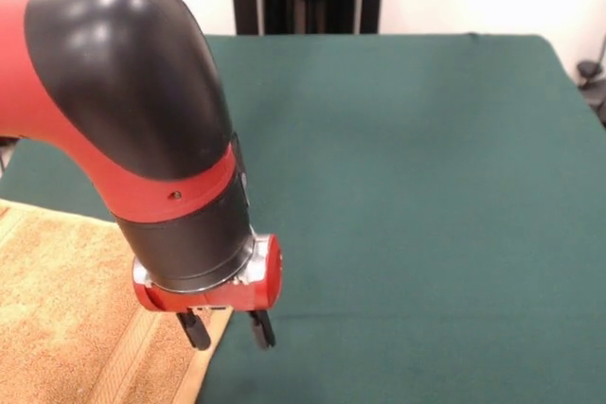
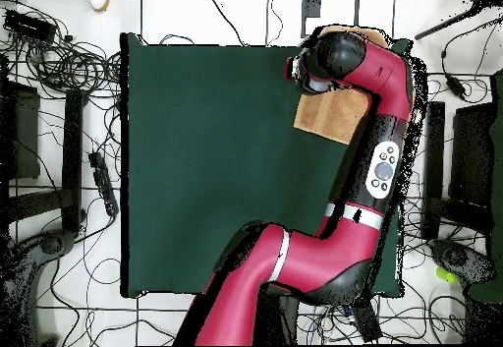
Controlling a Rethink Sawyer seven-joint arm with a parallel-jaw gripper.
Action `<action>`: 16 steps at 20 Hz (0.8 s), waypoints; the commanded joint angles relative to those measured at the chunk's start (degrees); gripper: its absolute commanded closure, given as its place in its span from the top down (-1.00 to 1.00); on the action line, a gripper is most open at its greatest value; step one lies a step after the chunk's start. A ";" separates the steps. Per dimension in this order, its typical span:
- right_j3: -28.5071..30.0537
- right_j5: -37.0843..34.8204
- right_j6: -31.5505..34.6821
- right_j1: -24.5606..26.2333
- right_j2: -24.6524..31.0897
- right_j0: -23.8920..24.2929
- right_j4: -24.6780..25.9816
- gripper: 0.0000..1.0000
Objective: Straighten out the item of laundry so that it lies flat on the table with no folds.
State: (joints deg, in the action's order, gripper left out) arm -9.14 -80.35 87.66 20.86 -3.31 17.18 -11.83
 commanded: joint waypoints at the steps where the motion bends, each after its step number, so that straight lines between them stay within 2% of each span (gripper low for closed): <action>1: 17.11 -1.16 8.42 -5.10 0.67 -2.13 -1.12 1.00; 3: 17.56 -1.61 8.66 -4.95 0.09 -2.29 -0.75 1.00; 8: 17.57 10.38 6.33 -1.19 3.95 -2.15 1.43 1.00; 16: 19.90 13.70 -0.25 -0.50 4.73 -0.83 0.76 1.00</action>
State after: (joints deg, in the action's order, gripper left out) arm -4.06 -69.68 87.66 17.70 -3.41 17.06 -11.85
